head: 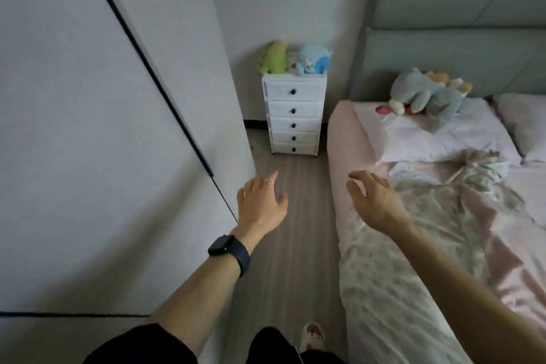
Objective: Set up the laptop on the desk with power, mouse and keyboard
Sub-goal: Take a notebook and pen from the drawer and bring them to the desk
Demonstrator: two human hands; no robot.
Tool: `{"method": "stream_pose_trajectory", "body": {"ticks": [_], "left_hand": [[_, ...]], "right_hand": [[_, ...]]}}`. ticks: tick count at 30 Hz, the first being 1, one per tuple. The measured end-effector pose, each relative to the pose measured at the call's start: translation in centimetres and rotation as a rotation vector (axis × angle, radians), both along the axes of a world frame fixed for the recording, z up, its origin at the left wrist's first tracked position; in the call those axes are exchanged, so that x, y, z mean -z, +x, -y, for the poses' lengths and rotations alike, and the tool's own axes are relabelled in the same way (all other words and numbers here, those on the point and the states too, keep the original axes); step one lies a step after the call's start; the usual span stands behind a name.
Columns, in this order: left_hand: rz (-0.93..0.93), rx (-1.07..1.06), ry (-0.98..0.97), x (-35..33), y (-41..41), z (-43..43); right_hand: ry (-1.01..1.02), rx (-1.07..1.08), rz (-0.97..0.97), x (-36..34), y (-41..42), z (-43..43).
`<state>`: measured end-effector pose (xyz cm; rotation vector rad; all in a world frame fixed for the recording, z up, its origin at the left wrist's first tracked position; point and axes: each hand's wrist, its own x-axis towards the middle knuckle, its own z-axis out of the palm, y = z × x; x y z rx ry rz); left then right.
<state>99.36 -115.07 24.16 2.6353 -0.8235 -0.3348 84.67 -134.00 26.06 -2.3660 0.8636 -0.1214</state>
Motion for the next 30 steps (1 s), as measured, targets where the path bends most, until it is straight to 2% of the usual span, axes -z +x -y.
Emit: {"method": "stream_pose_trajectory", "body": {"ticks": [5,8,17,21,27,30], "left_hand": [[-0.041,0.001,-0.007,0.7,8.4,6.2],[-0.053,0.004,-0.005,1.8,14.7,9.9],[-0.101,0.103,0.104,3.8,33.1,22.6],[-0.140,0.152,0.088,4.9,38.1,28.6],[-0.292,0.078,0.056,9.7,45.3,36.5],[-0.468,-0.054,0.025,12.3,47.9,39.6]], "right_hand": [[0.006,-0.069,-0.099,1.4,9.4,6.0],[0.005,-0.071,-0.087,2.1,15.6,9.5],[0.045,0.035,-0.140,4.2,31.3,20.2],[0.075,0.052,-0.184,5.3,35.6,24.5],[0.103,-0.048,-0.299,9.0,44.5,32.8],[0.123,-0.101,-0.340,11.4,49.2,37.0]]}}
